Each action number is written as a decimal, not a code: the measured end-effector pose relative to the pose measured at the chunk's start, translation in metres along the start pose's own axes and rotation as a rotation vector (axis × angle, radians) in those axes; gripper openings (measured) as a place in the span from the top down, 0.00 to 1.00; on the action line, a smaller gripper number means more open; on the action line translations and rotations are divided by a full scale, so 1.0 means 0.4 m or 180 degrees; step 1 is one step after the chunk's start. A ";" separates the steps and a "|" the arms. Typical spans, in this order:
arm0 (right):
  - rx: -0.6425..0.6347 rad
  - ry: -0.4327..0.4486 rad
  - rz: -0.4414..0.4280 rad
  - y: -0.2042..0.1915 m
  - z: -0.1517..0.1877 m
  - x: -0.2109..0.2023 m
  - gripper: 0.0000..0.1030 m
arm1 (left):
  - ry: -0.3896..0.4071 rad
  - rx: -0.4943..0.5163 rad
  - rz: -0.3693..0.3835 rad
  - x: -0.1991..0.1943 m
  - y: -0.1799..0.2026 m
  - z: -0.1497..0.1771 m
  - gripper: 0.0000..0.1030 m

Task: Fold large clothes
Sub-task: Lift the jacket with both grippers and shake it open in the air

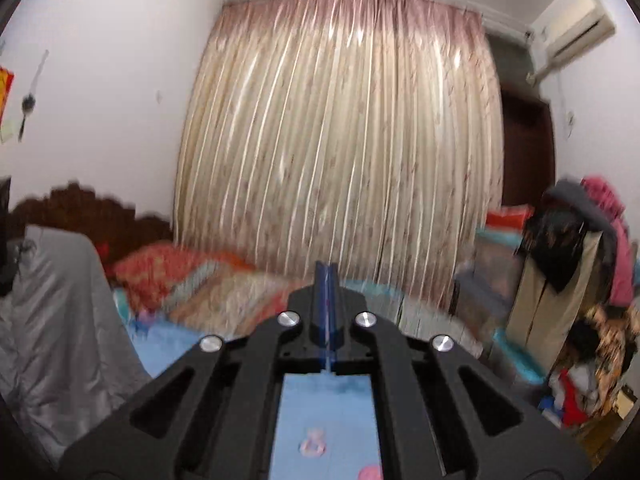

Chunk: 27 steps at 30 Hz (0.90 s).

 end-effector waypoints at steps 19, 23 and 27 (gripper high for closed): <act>0.0520 -0.1426 -0.1146 -0.356 0.929 0.020 0.14 | -0.0806 -0.0426 -0.0492 0.232 -0.236 0.271 0.73; 0.0580 -0.1848 -0.0932 -0.374 1.048 0.137 0.42 | -0.0735 -0.0400 -0.0448 0.199 -0.227 0.253 0.73; 0.0808 -0.1490 -0.0839 -0.285 0.906 0.153 0.98 | -0.0585 -0.0404 -0.0395 0.113 -0.231 0.212 0.76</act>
Point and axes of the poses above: each gripper's, at about its wrist camera, not at the fingertips, and x roughly the way its jaws point, y to its right, z to its underside, the point moved 9 cm from there along x, roughly the way its jaws point, and after that the axes turned 3 degrees about x, right-handed, at the moved point
